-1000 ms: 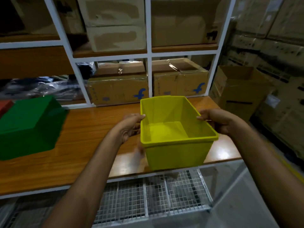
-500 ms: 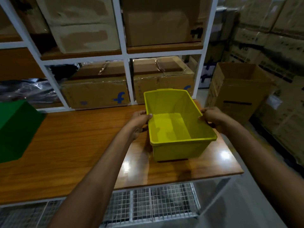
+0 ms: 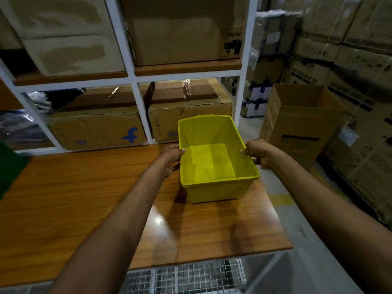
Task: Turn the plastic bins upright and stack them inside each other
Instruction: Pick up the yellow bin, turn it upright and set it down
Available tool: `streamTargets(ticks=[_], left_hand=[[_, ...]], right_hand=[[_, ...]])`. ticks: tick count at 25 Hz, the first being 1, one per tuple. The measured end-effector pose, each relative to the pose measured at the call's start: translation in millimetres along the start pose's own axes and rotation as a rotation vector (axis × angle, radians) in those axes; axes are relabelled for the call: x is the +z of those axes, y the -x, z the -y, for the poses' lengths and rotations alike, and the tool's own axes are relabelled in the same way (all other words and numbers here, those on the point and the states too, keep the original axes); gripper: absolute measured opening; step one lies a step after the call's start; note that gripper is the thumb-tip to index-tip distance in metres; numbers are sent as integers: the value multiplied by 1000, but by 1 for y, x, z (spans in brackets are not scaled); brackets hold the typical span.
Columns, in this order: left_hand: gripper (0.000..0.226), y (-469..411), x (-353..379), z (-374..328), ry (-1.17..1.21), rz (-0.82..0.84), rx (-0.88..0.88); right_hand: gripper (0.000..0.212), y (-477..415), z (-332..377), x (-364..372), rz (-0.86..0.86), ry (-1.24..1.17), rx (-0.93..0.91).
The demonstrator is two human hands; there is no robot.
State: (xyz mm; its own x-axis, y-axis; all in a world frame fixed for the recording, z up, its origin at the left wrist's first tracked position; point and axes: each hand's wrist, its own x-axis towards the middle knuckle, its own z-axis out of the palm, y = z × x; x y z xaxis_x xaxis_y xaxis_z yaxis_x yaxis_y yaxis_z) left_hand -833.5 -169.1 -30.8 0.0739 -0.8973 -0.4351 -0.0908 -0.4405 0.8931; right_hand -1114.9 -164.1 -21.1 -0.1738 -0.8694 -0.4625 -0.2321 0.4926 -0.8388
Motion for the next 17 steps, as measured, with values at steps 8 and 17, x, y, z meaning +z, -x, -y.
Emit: streamTargets(ticks=[8,17], left_hand=[[20,-29,26,9,7,-52,-28],[32,-39,19,8,27,-98,-21]], right_hand=[[21,-47,-4,-14,63,3,-18],[22,-52,-4,-5,95,-18,-32]])
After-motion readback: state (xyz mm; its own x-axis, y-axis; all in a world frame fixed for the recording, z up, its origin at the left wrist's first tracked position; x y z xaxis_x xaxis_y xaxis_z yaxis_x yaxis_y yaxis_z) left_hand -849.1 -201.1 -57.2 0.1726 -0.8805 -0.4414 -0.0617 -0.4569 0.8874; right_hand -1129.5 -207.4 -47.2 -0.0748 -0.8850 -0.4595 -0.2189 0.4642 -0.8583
